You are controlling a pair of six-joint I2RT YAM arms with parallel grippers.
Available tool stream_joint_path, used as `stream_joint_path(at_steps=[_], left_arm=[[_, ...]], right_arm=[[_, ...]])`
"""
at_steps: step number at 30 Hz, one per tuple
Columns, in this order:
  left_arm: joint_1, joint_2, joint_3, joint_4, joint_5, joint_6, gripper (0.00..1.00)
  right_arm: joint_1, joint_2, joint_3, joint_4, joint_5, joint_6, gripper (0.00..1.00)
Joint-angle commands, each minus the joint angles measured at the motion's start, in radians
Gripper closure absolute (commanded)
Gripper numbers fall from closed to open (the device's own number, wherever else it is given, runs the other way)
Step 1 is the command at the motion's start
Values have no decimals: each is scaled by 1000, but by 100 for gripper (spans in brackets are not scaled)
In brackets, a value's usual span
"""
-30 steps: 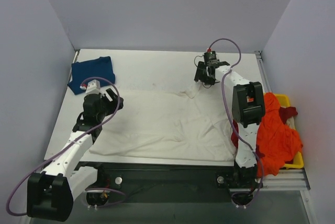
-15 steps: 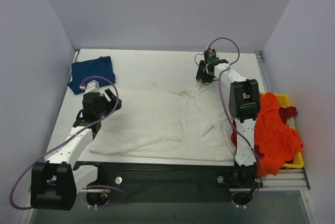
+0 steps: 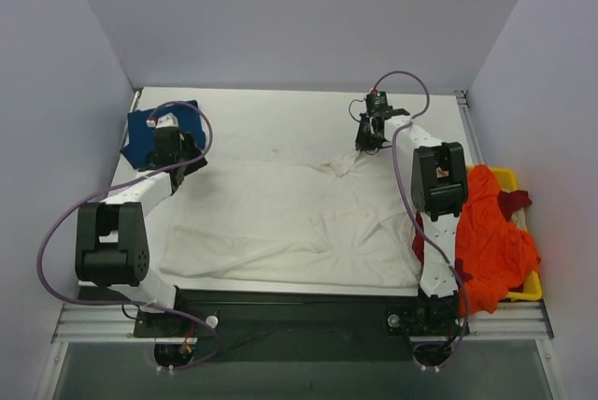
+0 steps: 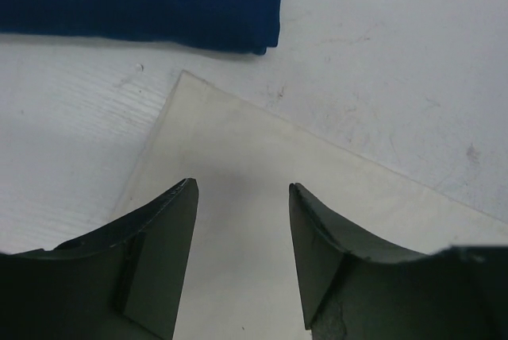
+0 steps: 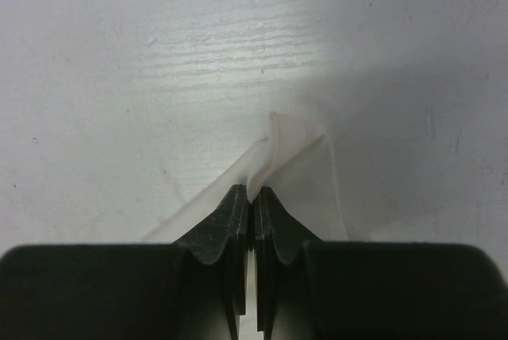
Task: Fold and stack the t-shirts
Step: Grap the side of the flattened tshirt furthest away from the robot with both arms
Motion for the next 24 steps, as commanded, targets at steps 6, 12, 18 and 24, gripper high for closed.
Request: stream_joint_path(at_steps=[6, 12, 18, 24], left_arm=[[10, 230, 301, -145, -119, 104, 47], [12, 367, 434, -248, -87, 133, 50], [48, 433, 463, -275, -85, 132, 50], [56, 450, 468, -268, -104, 126, 50]], right_arm=[[-8, -126, -56, -5, -13, 3, 100], [-18, -136, -71, 7, -41, 12, 100], [-24, -137, -84, 16, -59, 16, 100], [-26, -134, -87, 19, -73, 18, 100]])
